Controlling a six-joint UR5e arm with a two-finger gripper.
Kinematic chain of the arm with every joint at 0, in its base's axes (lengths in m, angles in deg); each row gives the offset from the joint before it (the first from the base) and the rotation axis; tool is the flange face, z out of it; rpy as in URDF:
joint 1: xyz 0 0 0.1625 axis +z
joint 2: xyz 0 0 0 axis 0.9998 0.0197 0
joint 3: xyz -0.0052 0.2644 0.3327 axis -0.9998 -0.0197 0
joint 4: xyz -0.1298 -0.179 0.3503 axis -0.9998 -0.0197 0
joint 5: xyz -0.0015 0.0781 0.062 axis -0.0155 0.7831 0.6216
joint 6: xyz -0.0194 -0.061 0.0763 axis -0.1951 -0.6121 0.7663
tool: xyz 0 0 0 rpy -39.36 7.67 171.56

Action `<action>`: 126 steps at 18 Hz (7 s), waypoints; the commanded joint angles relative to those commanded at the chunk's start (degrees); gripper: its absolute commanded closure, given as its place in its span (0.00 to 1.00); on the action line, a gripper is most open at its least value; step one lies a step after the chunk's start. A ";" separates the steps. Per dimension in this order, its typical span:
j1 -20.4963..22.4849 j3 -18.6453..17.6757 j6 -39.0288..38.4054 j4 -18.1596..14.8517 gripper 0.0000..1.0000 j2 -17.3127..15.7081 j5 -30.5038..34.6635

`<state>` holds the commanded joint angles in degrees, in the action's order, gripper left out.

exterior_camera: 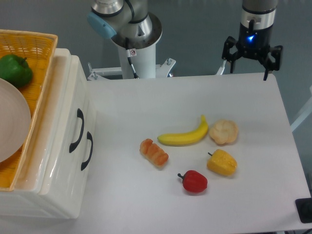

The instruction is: Slide the top white drawer open

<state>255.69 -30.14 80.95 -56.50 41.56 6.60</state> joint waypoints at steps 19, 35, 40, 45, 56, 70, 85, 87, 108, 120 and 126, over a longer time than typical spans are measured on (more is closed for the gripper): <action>-10.37 -1.58 -19.05 -0.09 0.00 2.63 0.09; -21.71 -1.41 -41.90 -3.60 0.00 5.54 0.18; -24.70 -0.35 -47.89 -3.78 0.00 5.89 -1.14; -27.95 2.46 -55.98 -3.78 0.00 7.91 -2.55; -31.64 2.55 -61.61 -3.96 0.00 10.46 -7.03; -34.99 3.25 -56.51 -4.31 0.00 10.90 -7.38; -34.63 4.48 -63.37 -7.65 0.00 11.25 -16.25; -34.63 4.48 -63.46 -7.65 0.00 11.16 -16.87; -35.86 4.48 -64.60 -8.00 0.00 11.25 -19.25; -36.13 4.04 -64.60 -8.00 0.00 11.34 -19.25; -36.21 3.96 -64.60 -8.00 0.00 11.43 -19.07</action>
<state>219.47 -26.19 16.35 -64.49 52.99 -12.48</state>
